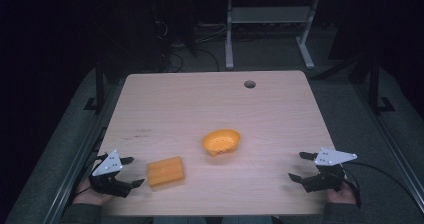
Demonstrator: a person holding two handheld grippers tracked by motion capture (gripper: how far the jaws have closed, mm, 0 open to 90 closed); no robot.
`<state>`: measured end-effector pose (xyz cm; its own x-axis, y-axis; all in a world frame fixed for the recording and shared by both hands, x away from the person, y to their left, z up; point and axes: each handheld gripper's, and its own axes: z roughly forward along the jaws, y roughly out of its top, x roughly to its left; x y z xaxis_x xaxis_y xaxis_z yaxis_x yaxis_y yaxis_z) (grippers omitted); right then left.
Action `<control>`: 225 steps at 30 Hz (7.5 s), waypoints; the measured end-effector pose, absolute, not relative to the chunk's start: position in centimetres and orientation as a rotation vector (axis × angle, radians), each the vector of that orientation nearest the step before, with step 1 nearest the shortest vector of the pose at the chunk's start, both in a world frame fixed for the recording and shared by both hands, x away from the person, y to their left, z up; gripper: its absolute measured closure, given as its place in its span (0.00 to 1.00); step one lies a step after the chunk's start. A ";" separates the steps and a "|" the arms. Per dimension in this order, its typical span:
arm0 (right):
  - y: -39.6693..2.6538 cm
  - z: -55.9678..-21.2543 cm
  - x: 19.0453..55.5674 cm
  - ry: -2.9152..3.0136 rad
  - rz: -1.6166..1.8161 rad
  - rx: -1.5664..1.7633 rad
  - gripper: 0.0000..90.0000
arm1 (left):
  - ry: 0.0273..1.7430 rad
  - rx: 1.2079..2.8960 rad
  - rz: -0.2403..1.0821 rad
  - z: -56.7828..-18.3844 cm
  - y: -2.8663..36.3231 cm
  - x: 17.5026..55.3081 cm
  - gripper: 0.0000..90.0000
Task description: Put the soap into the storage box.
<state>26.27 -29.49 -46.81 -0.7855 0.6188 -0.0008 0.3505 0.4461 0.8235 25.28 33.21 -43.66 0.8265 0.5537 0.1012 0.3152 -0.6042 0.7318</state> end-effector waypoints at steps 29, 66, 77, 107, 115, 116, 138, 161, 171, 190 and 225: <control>-29.0 -46.8 26.4 2.423 1.234 0.803 0.15 | 0.558 2.342 0.343 -42.8 29.4 26.0 0.19; -28.8 -47.0 26.5 2.447 1.225 0.793 0.15 | 0.455 2.498 0.279 -43.2 24.8 28.7 0.19; -28.6 -47.1 26.5 2.465 1.219 0.787 0.15 | 0.448 2.541 0.227 -43.9 24.1 29.3 0.18; -28.5 -47.1 26.6 2.479 1.213 0.783 0.15 | 0.447 2.634 0.100 -45.1 23.2 30.8 0.19; -28.5 -47.1 26.6 2.477 1.217 0.780 0.15 | 0.464 2.638 0.109 -45.0 22.9 30.6 0.22; -28.5 -47.1 26.6 2.477 1.216 0.779 0.15 | 0.464 2.638 0.112 -44.9 22.9 30.6 0.22; -28.8 -47.0 26.5 2.444 1.235 0.795 0.15 | 0.441 2.598 0.157 -43.3 22.8 30.0 0.23; -29.0 -46.8 26.4 2.425 1.267 0.793 0.15 | 0.366 2.613 0.151 -39.7 21.1 31.6 0.23; -29.0 -46.7 26.4 2.419 1.279 0.787 0.15 | 0.346 2.606 0.163 -38.6 20.5 32.4 0.23; -29.2 -46.7 26.5 2.411 1.297 0.789 0.15 | 0.275 2.625 0.150 -37.2 17.8 34.3 0.23; -29.3 -46.7 26.4 2.403 1.307 0.786 0.15 | 0.174 2.610 0.148 -35.8 13.6 36.7 0.23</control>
